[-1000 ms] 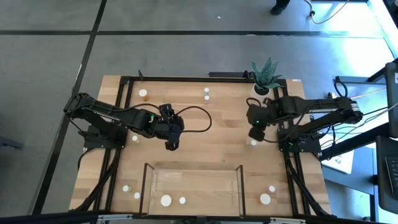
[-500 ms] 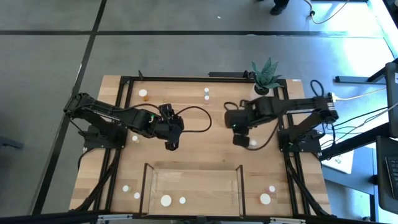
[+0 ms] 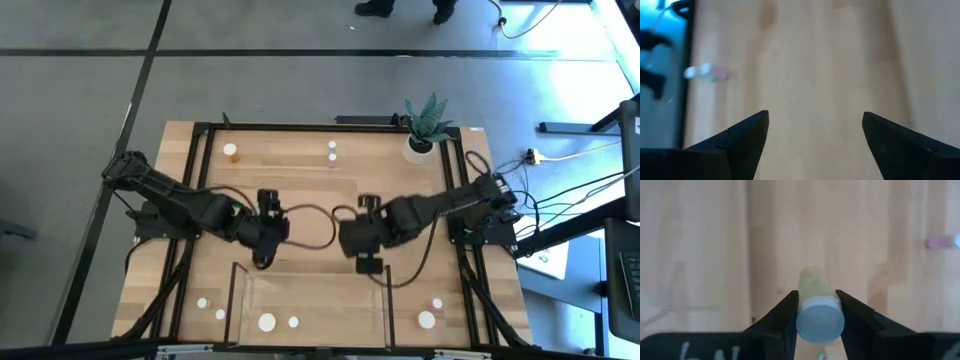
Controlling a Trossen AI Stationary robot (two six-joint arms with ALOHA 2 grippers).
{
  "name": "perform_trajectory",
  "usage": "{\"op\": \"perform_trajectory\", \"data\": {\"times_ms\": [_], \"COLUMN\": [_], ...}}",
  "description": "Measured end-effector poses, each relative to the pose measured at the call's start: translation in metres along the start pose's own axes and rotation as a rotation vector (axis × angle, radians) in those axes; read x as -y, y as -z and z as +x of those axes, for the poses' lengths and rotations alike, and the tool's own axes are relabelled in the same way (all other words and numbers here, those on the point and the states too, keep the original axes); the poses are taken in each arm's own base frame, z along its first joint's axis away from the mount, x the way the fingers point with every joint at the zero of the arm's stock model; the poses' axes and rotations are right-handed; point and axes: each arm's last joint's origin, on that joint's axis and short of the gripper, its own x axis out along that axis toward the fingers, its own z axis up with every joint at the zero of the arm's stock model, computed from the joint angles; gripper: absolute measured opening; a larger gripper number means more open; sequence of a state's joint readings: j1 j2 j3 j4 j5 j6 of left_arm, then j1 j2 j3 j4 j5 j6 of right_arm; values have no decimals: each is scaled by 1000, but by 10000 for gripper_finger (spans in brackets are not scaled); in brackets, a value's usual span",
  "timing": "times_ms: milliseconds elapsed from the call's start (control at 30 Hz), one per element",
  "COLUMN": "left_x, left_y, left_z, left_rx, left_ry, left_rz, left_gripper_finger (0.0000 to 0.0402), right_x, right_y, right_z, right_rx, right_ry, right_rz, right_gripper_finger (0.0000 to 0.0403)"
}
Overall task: Pick and place medicine bottles onto shelf by color
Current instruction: Put the top right yellow pill bottle on the shelf
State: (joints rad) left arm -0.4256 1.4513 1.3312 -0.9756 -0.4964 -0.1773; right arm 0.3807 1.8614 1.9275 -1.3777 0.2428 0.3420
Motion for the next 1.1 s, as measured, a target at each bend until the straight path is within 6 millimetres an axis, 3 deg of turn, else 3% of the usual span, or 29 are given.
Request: {"op": "perform_trajectory", "data": {"times_ms": [267,533,833,1100], "left_x": [36,63,82,85], "left_y": [0,-6,-8,-6], "left_z": [-20,-38,-54,-57], "left_rx": [103,255,359,354], "left_ry": [111,239,320,339], "left_rz": [16,12,7,-23], "left_gripper_finger": [315,315,315,315], "right_x": [-54,-93,-118,-134], "right_y": [-4,-5,-8,-11], "right_z": [11,20,43,64], "right_rx": [58,147,161,114], "right_ry": [-57,-126,-154,-259], "right_rz": [-49,-46,-60,-24], "right_gripper_finger": [117,117,117,117]}}
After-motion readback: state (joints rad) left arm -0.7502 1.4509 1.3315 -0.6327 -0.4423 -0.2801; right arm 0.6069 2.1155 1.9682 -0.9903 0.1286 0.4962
